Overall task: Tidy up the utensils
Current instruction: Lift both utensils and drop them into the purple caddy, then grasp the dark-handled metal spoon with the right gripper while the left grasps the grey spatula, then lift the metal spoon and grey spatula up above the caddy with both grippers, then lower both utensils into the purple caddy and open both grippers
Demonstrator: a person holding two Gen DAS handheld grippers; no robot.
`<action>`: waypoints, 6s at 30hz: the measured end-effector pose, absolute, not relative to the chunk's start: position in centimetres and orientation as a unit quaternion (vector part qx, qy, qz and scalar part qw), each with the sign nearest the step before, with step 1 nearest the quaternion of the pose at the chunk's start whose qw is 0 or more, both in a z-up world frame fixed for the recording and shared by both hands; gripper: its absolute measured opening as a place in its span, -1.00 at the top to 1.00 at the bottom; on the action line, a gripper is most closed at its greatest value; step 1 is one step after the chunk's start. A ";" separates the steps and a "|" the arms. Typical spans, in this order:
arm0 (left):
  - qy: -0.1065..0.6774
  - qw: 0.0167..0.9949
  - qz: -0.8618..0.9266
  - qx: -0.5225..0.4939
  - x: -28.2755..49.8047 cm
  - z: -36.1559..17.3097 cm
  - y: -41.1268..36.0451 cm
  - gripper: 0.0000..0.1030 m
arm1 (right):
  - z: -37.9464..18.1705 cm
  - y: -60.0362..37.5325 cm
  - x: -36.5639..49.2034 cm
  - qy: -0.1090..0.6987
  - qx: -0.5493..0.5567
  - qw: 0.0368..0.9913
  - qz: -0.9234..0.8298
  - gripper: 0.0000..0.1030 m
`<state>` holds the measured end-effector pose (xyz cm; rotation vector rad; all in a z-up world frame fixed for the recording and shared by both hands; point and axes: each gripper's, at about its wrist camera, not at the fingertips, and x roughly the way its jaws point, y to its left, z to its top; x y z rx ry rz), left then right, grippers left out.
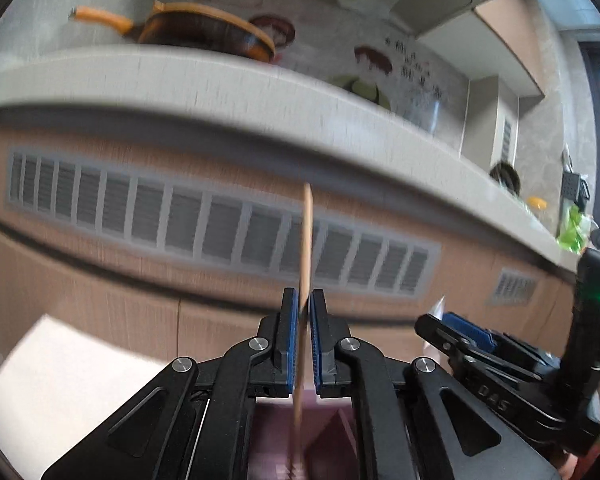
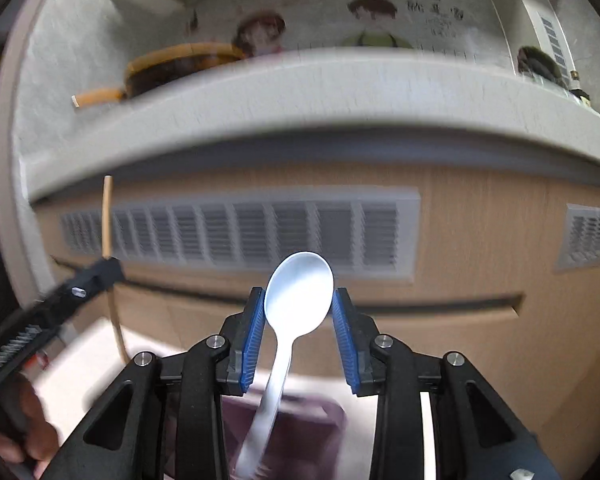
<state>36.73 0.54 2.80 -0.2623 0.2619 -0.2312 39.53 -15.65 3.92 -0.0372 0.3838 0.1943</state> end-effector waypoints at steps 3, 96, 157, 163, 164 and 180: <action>0.173 0.968 -0.126 -0.134 36.3 1.2 0.6 0.68 | 2.9 -16.3 38.3 0.205 -0.035 0.973 0.098 0.18; 0.433 0.880 -0.190 -0.049 22.2 -1.4 1.1 0.87 | -1.5 -15.9 20.4 0.417 -0.070 0.898 0.122 0.82; 0.371 0.897 -0.240 -0.022 23.4 -0.4 -2.1 0.38 | -2.5 -22.2 21.3 0.424 0.057 0.891 0.156 0.82; 0.298 0.924 -0.230 -0.062 22.9 4.3 0.9 0.38 | 0.4 -20.3 22.5 0.377 0.021 0.914 0.148 0.82; 0.281 0.928 -0.233 -0.074 23.3 5.7 1.2 0.38 | 2.1 -19.9 23.0 0.352 0.015 0.924 0.151 0.82; 0.137 0.963 -0.137 -0.188 34.3 9.0 4.8 0.37 | 9.9 -15.6 35.7 0.139 0.043 0.981 0.129 0.81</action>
